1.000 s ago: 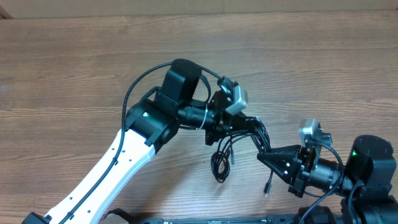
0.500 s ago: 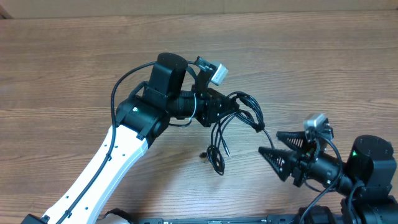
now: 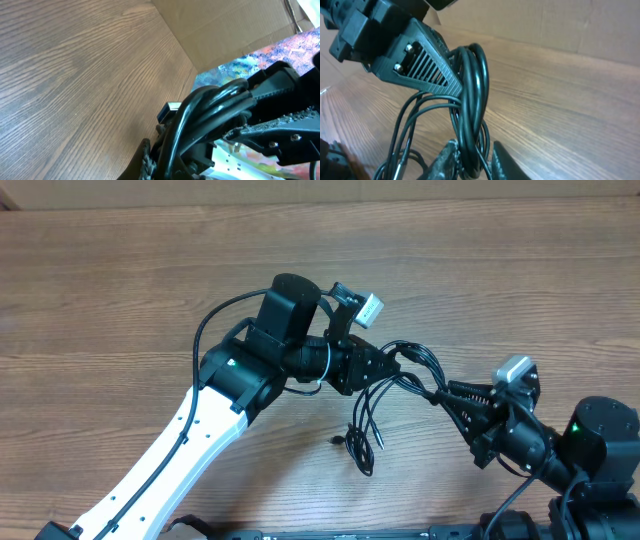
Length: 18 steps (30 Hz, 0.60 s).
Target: Untangle cables
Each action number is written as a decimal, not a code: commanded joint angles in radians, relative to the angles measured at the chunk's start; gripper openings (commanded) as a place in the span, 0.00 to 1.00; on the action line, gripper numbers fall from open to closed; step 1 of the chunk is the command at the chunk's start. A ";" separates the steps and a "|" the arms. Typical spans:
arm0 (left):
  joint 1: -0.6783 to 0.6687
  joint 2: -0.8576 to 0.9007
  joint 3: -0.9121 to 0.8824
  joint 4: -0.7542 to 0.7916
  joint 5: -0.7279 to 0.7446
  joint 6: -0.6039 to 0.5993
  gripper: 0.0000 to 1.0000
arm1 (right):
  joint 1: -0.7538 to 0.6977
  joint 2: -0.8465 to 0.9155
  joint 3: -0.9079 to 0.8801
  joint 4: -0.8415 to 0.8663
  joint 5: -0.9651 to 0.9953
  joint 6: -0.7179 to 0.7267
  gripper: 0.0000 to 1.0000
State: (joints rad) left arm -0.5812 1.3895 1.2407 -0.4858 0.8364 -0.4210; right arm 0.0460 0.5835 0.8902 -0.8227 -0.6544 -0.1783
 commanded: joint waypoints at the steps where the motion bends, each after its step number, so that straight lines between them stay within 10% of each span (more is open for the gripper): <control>1: -0.003 -0.024 0.013 0.005 0.040 -0.030 0.04 | -0.001 -0.008 0.014 0.006 -0.007 -0.018 0.13; 9: -0.002 -0.024 0.013 0.014 0.050 -0.029 0.08 | -0.001 -0.008 0.014 0.001 -0.169 -0.040 0.04; 13: -0.001 -0.024 0.013 0.019 0.000 -0.029 0.44 | -0.001 -0.008 0.014 -0.008 -0.288 -0.040 0.04; 14: -0.001 -0.024 0.013 0.019 -0.023 -0.029 0.81 | -0.001 -0.008 0.014 -0.013 -0.321 -0.040 0.04; 15: -0.001 -0.024 0.013 0.019 -0.037 -0.029 0.92 | -0.001 -0.008 0.014 -0.017 -0.332 -0.040 0.04; 18: -0.001 -0.024 0.013 0.020 -0.065 -0.026 1.00 | -0.001 -0.008 0.014 -0.033 -0.343 -0.035 0.04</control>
State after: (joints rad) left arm -0.5812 1.3891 1.2407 -0.4721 0.8108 -0.4473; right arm 0.0456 0.5835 0.8902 -0.8494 -0.9123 -0.2108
